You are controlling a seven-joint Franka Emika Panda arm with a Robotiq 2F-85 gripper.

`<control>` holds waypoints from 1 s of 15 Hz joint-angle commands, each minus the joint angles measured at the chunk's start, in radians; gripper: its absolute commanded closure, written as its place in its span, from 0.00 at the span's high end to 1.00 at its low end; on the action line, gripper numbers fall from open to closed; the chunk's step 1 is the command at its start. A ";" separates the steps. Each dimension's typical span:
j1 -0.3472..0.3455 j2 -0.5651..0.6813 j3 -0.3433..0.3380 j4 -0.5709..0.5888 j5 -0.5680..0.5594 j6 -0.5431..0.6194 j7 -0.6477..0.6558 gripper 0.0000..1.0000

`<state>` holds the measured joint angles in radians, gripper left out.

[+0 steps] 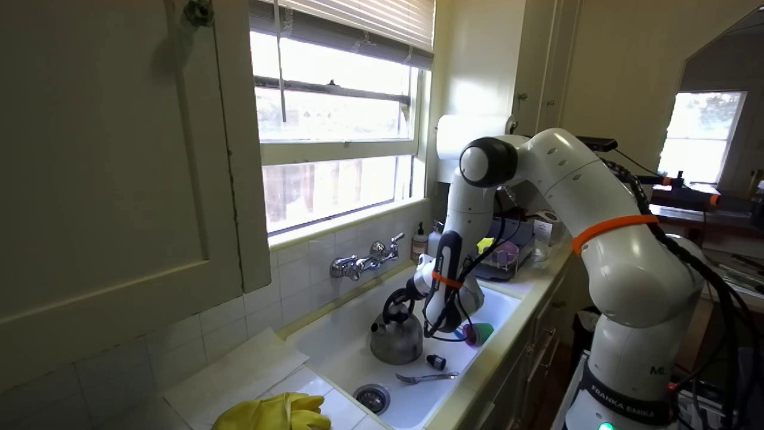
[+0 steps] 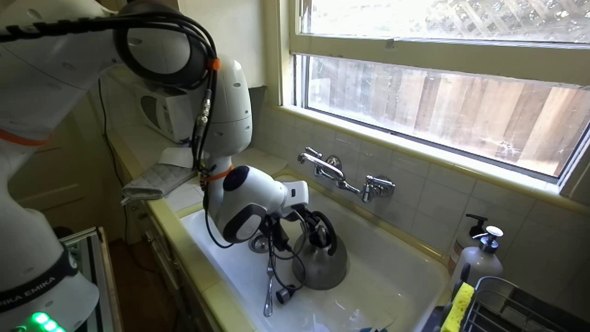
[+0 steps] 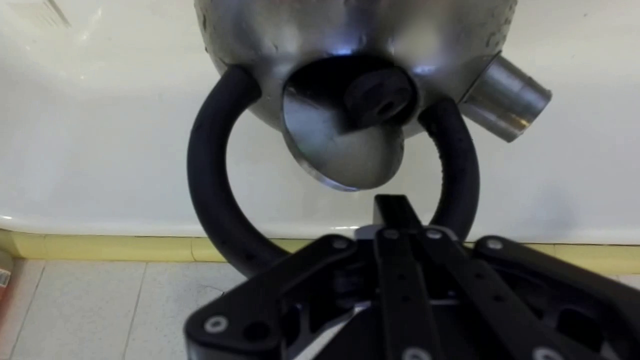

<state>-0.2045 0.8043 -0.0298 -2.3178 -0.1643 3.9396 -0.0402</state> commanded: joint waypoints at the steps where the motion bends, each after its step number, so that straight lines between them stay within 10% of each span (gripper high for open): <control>1: -0.003 0.007 -0.010 -0.007 -0.024 0.026 0.008 0.00; 15: 0.035 0.134 -0.055 0.138 0.029 -0.012 -0.034 0.00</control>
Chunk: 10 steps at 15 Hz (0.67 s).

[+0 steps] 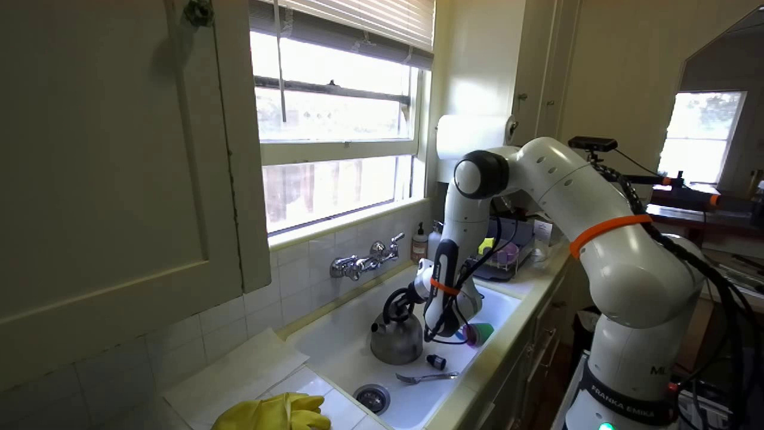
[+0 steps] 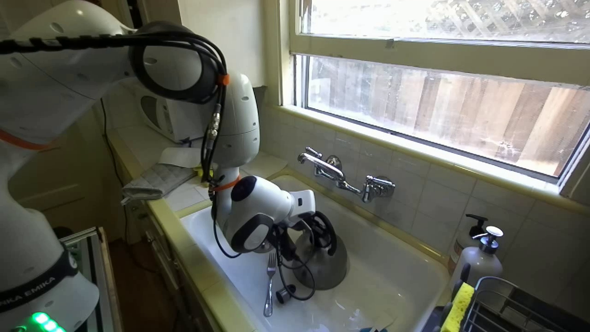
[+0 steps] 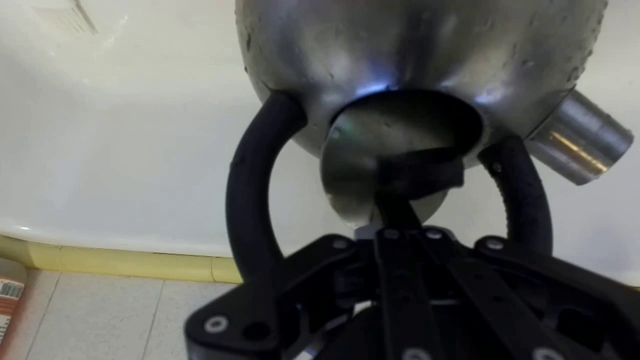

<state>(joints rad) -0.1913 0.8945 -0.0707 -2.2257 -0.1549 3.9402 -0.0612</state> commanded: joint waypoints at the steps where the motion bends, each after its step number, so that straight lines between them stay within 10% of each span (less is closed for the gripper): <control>1: 0.021 0.047 -0.013 0.051 0.012 -0.021 -0.013 0.00; 10: -0.024 -0.021 0.019 0.004 -0.039 -0.091 0.042 0.00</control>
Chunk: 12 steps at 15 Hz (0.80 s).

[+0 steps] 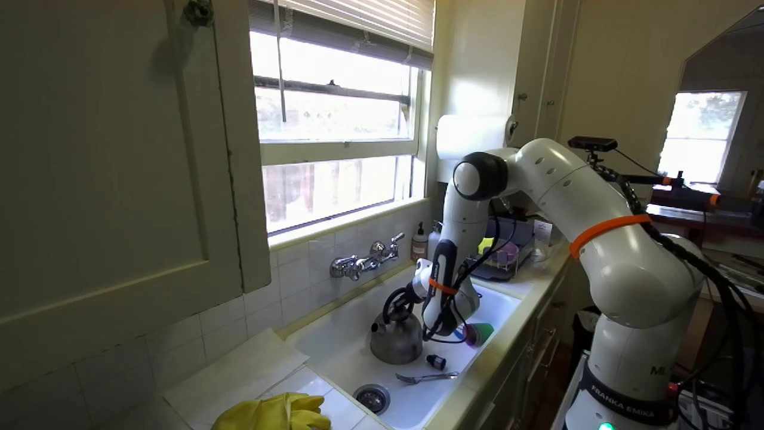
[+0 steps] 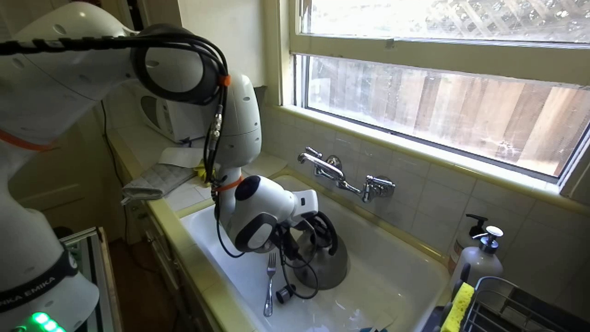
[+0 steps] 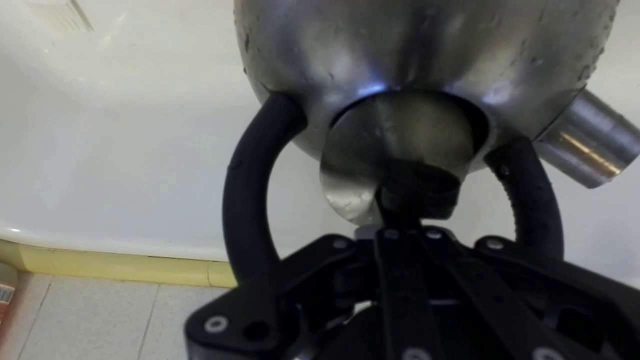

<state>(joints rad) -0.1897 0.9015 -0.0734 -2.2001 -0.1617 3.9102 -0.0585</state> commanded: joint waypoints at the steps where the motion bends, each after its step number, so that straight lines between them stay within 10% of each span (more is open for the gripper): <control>1: -0.031 -0.038 0.027 -0.029 -0.021 -0.075 0.052 0.00; 4: -0.053 -0.058 0.048 -0.036 -0.005 -0.116 0.102 0.00; 5: -0.049 -0.060 0.046 -0.034 0.004 -0.129 0.104 0.25; 8: -0.019 -0.066 0.022 -0.032 0.061 -0.150 0.090 0.40; 9: -0.016 -0.068 0.021 -0.033 0.071 -0.164 0.089 0.37; 10: -0.012 -0.069 0.018 -0.032 0.081 -0.169 0.088 0.13; 12: -0.009 -0.071 0.020 -0.033 0.091 -0.176 0.088 0.09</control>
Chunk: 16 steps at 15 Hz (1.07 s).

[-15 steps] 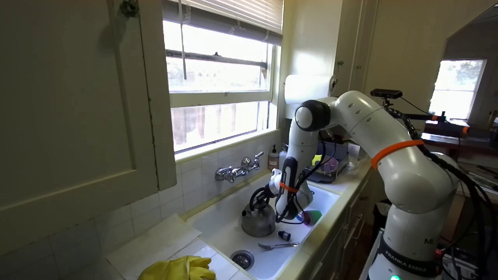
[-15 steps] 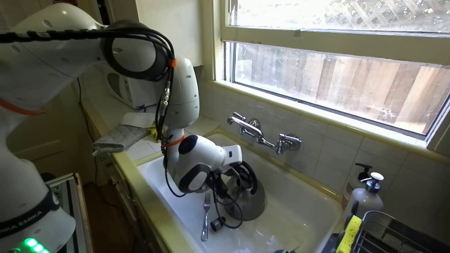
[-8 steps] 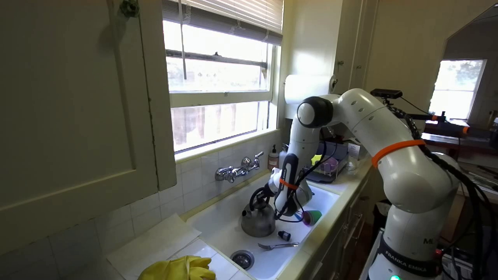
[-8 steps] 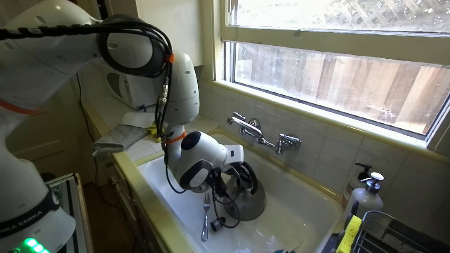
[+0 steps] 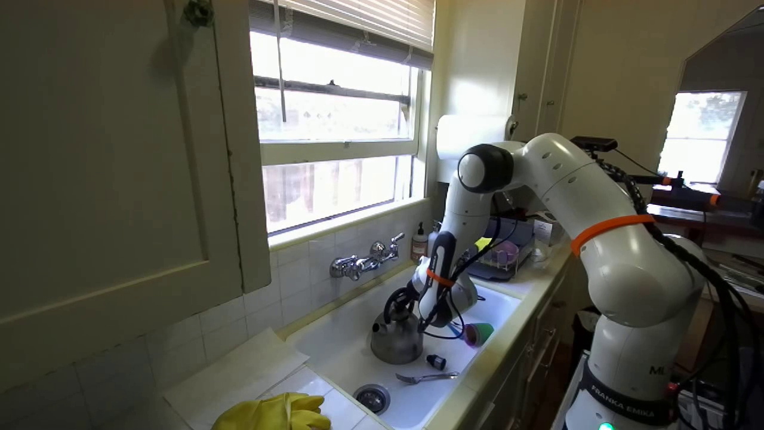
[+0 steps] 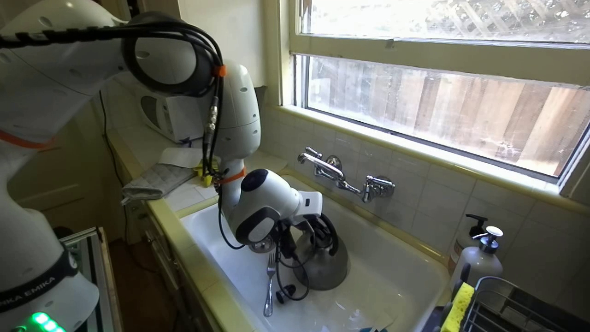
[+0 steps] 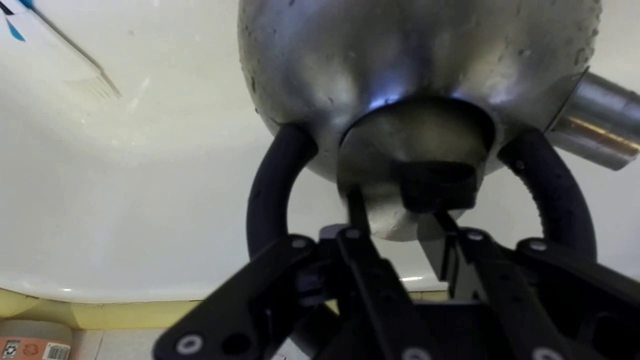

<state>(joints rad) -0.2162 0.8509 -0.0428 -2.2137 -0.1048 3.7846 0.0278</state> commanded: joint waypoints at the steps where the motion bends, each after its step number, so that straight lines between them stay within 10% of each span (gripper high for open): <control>1: 0.013 -0.024 -0.004 -0.022 0.027 -0.058 0.005 0.03; 3: 0.013 -0.029 -0.001 -0.022 0.024 -0.072 0.005 0.00; 4: 0.016 -0.029 -0.004 -0.021 0.028 -0.079 0.003 0.28; 6: 0.016 -0.032 -0.005 -0.022 0.031 -0.095 0.001 0.28; 16: -0.021 -0.044 0.035 -0.038 -0.004 -0.093 0.019 1.00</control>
<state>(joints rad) -0.2137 0.8243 -0.0320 -2.2284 -0.0854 3.7205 0.0281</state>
